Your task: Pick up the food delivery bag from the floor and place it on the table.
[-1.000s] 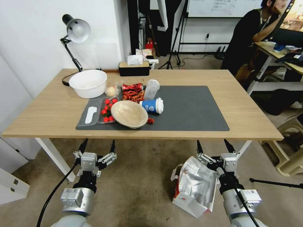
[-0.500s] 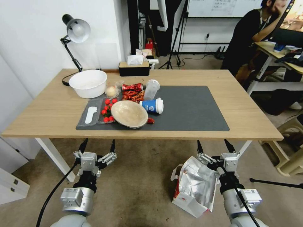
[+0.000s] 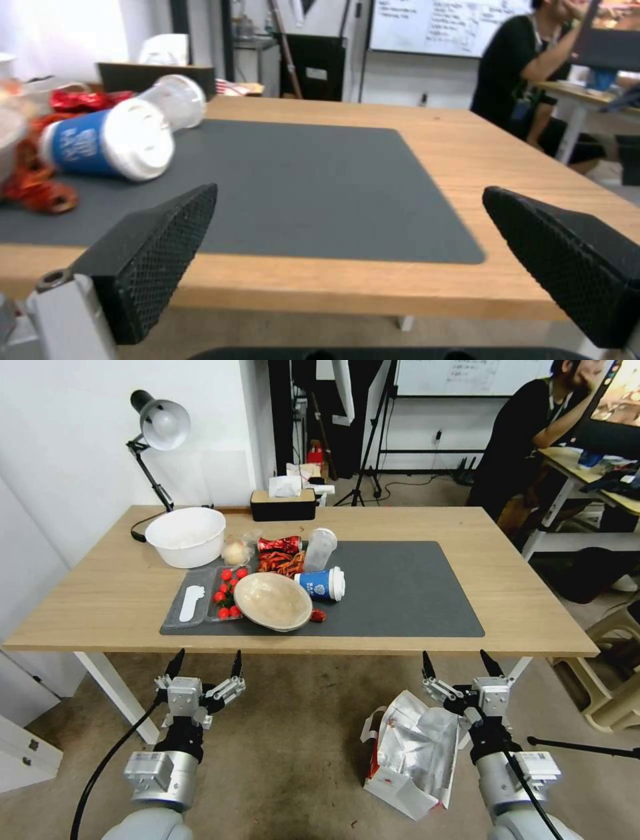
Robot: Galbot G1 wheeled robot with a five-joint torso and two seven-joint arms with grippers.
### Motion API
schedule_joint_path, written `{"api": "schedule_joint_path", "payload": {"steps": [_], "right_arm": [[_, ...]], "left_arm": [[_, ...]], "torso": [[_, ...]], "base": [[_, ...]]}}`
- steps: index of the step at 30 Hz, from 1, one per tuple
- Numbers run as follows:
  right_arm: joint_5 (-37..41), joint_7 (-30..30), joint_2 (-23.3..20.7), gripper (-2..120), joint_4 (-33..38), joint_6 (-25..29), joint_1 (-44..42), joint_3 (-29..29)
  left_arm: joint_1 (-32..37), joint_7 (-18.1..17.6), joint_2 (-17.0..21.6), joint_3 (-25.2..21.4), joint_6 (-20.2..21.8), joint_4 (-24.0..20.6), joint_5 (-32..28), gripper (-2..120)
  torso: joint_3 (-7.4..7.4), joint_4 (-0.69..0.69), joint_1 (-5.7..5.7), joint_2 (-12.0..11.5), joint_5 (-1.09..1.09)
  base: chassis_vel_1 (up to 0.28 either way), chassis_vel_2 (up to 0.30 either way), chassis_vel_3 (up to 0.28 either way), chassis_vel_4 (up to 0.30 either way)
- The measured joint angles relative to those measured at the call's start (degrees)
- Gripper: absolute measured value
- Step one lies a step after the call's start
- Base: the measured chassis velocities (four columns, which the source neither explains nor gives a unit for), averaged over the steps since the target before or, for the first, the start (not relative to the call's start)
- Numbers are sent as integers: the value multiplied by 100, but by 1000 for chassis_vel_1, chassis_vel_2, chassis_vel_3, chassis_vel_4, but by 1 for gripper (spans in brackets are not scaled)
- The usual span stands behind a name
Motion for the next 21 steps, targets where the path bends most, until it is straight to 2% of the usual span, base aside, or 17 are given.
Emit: {"api": "schedule_joint_path", "payload": {"steps": [1, 2, 3, 5, 6, 7, 9, 10, 12, 21], "right_arm": [[-30, 1, 3, 100, -16, 64, -23, -27], [126, 2, -39, 100, 86, -220, 83, 128], [126, 2, -39, 100, 86, -220, 83, 128], [569, 3, -156, 100, 379, -1005, 387, 537], [699, 4, -190, 100, 463, -1235, 477, 659], [699, 4, -190, 100, 463, -1235, 477, 659], [1022, 8, -277, 100, 678, -1806, 697, 954], [1022, 8, -277, 100, 678, -1806, 697, 954], [1042, 5, -325, 100, 691, -1824, 684, 969], [1035, -7, -340, 100, 691, -1797, 662, 954]], "left_arm": [[-6, 1, -2, 0, 2, 2, -45, 100], [-115, -1, -12, -30, 147, -44, -456, 100], [-115, -1, -12, -30, 147, -44, -456, 100], [-329, -14, -39, -91, 445, -151, -1265, 100], [-352, -16, -42, -98, 484, -162, -1363, 100], [-352, -16, -42, -98, 484, -162, -1363, 100], [-308, 86, -32, -164, 257, -60, -1339, 100], [-308, 86, -32, -164, 257, -60, -1339, 100], [-278, 119, -29, -188, -12, 59, -1321, 100], [-231, 122, -33, -193, -26, 75, -1303, 100]], "torso": [[-1, 2, 0, 0, -9], [-1, 0, -1, 0, -9], [-1, 0, -1, 0, -9], [0, 0, -1, 0, -7], [0, 0, 0, 0, -8], [0, 0, 0, 0, -8], [0, 1, 0, 0, -9], [0, 1, 0, 0, -9], [0, 0, 0, 0, -9], [0, 1, -1, 1, -8]], "base": [[0, 0, 0, 0], [0, 0, 0, 0], [0, 0, 0, 0], [0, 0, 0, 0], [0, 0, 0, 0], [0, 0, 0, 0], [0, 0, 0, 0], [0, 0, 0, 0], [0, 0, 0, 0], [0, 0, 0, 0]]}}
